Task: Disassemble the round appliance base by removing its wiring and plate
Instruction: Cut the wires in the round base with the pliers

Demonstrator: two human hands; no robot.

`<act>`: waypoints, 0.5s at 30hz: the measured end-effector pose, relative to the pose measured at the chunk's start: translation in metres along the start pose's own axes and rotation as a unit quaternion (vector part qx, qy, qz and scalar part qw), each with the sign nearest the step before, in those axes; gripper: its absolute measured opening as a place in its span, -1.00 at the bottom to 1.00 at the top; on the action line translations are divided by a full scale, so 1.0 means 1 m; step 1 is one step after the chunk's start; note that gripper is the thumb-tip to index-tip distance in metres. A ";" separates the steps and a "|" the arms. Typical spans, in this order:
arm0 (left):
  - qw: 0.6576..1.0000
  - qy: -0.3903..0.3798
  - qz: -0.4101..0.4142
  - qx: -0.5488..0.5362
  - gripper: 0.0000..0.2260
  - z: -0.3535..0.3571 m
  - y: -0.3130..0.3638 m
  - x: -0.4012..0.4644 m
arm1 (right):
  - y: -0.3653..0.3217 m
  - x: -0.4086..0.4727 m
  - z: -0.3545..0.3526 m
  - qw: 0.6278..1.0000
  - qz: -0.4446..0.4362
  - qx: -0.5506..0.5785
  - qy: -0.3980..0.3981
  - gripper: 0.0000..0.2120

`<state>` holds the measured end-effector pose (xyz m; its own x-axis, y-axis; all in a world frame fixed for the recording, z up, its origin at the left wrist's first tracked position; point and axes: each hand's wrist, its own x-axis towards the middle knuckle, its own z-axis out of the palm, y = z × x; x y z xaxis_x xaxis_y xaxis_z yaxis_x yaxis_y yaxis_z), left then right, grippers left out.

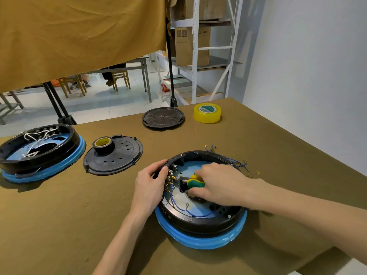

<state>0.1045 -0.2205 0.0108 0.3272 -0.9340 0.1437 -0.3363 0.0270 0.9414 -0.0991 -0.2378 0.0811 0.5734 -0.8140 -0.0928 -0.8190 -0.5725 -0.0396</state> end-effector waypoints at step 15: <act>0.999 -0.007 -0.008 -0.041 -0.76 0.001 0.000 0.002 | 0.005 -0.016 0.000 0.994 0.009 -0.068 0.088 -0.50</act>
<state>0.1039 -0.2225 0.0105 0.3195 -0.9393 0.1251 -0.2575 0.0410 0.9654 -0.1127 -0.2275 0.0828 0.5629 -0.8223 0.0830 -0.8259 -0.5557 0.0959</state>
